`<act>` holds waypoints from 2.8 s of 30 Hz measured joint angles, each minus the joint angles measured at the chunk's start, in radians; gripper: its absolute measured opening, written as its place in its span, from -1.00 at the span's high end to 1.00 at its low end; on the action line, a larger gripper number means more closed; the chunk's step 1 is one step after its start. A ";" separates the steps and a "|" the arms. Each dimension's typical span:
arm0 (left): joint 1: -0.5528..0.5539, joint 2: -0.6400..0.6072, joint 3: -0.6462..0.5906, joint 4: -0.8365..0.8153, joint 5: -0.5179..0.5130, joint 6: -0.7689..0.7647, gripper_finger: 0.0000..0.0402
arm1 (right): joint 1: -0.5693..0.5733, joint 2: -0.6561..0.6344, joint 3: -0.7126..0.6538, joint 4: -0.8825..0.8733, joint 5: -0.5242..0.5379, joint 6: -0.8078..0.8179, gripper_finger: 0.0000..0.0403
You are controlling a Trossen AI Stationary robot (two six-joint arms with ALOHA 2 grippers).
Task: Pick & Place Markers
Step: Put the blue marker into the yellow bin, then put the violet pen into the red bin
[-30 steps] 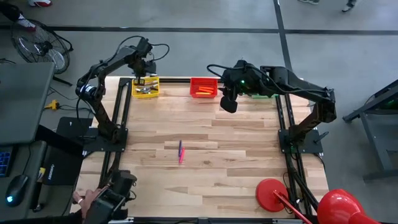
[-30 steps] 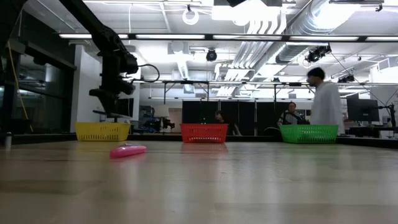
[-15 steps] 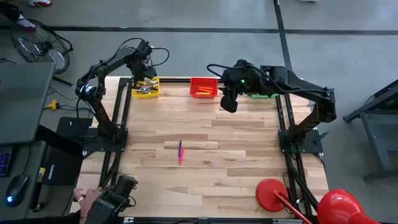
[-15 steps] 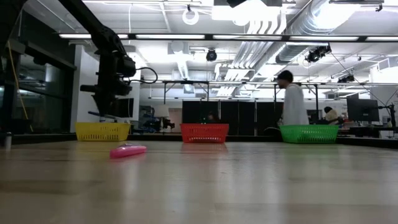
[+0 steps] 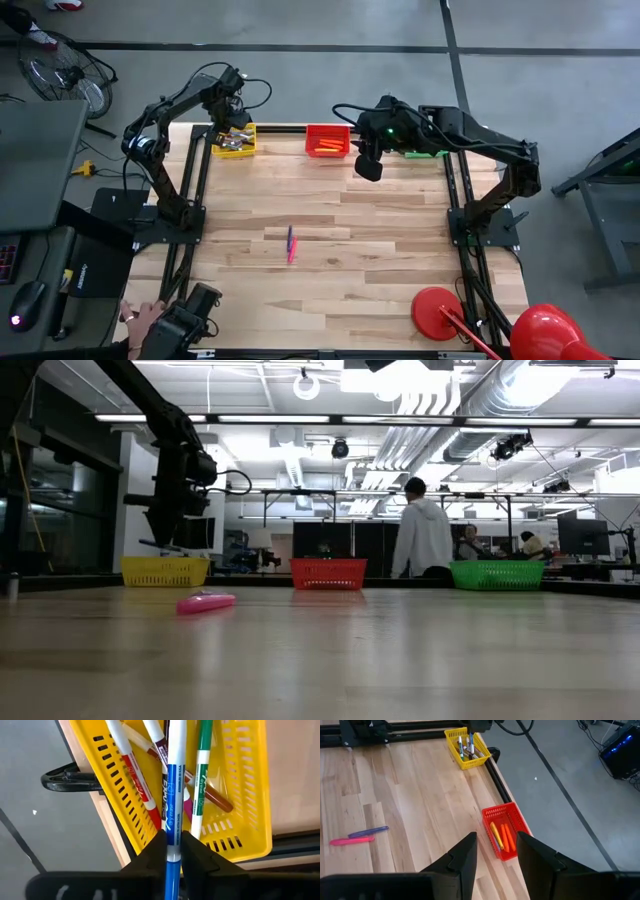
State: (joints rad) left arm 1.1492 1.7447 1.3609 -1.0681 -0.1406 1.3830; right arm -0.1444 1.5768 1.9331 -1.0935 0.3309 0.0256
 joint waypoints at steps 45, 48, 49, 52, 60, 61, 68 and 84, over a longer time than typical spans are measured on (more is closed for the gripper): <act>-0.194 -0.174 -0.002 0.620 -0.122 -0.259 0.69 | 0.000 0.000 0.000 0.008 -0.002 -0.052 0.37; -0.266 -0.182 -0.001 0.674 -0.208 -0.399 0.69 | 0.000 0.000 0.000 0.008 -0.006 -0.051 0.37; -0.290 -0.183 -0.001 0.678 -0.239 -0.441 0.69 | 0.000 0.000 0.000 0.008 -0.008 -0.051 0.37; -0.364 -0.183 0.000 0.666 -0.328 -0.553 0.69 | 0.000 0.000 0.000 0.008 -0.008 -0.051 0.37; -0.559 -0.183 0.000 0.495 -0.452 -0.774 0.69 | 0.000 0.000 0.000 -0.004 -0.051 -0.065 0.37; -0.580 -0.183 0.000 0.467 -0.452 -0.812 0.69 | 0.000 0.000 0.000 -0.011 -0.054 -0.072 0.37; -0.704 -0.183 0.000 0.266 -0.390 -1.155 0.69 | 0.000 0.000 0.000 -0.114 -0.057 -0.079 0.37; -0.944 -0.183 0.000 -0.039 -0.179 -1.803 0.69 | -0.004 0.000 0.000 -0.288 -0.325 -0.171 0.37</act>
State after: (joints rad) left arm 0.2053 1.5620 1.3605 -1.1069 -0.3198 -0.4196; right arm -0.1480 1.5768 1.9331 -1.3813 0.0061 -0.1458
